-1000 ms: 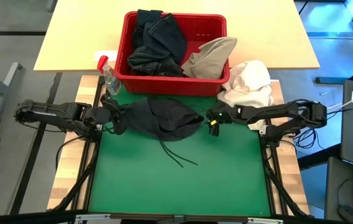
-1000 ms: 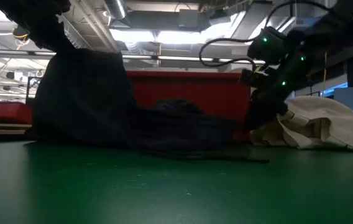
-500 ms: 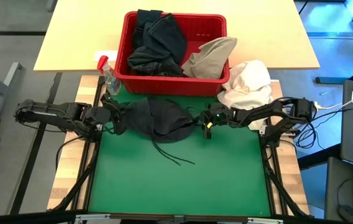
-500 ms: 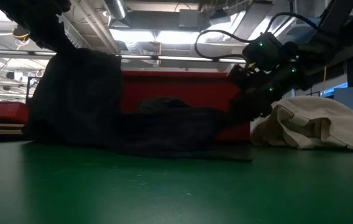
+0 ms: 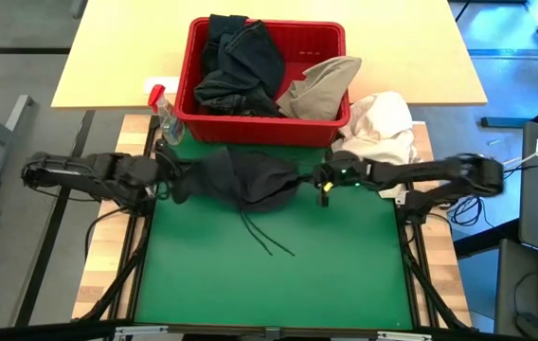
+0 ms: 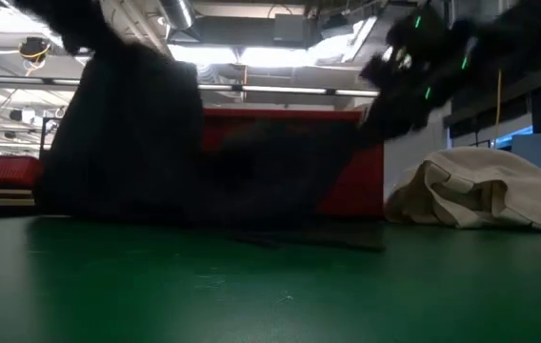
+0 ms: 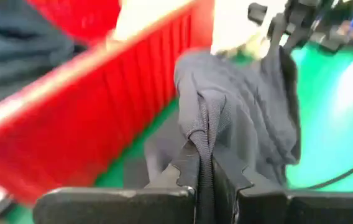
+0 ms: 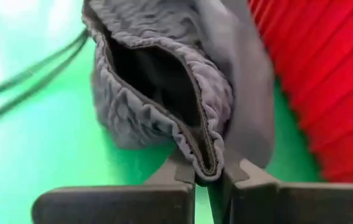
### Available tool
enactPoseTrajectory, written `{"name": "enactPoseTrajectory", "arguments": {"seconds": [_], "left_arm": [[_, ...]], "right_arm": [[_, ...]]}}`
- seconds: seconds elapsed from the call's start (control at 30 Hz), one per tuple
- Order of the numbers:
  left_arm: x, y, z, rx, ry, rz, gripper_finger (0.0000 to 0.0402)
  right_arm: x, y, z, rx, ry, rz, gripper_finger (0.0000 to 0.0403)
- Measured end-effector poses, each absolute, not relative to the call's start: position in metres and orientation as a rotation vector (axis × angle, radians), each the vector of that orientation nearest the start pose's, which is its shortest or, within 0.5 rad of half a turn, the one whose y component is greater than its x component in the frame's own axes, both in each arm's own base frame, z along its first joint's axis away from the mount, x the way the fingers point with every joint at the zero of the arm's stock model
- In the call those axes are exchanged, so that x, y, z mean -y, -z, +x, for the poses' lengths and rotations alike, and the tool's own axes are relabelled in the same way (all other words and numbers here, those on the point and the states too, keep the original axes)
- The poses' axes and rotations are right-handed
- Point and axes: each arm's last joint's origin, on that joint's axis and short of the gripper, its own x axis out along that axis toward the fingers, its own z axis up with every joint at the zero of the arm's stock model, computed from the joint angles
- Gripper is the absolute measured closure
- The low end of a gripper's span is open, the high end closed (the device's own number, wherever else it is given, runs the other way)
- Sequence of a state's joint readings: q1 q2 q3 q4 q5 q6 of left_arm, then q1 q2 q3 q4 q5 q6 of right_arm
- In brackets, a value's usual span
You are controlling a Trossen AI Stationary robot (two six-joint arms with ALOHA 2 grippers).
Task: Fold Laundry from Bin
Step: Fold the black shorts
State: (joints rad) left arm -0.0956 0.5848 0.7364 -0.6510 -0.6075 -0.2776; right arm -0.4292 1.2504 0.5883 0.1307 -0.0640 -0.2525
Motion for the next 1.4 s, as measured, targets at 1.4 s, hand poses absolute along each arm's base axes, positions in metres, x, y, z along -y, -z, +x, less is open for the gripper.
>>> {"name": "enactPoseTrajectory", "arguments": {"seconds": [1.4], "left_arm": [[-0.007,-0.439,0.06,0.309,-0.39,0.11,0.0388]], "right_arm": [[0.052,-0.461,0.122,-0.312,0.428,0.054,0.0388]]}}
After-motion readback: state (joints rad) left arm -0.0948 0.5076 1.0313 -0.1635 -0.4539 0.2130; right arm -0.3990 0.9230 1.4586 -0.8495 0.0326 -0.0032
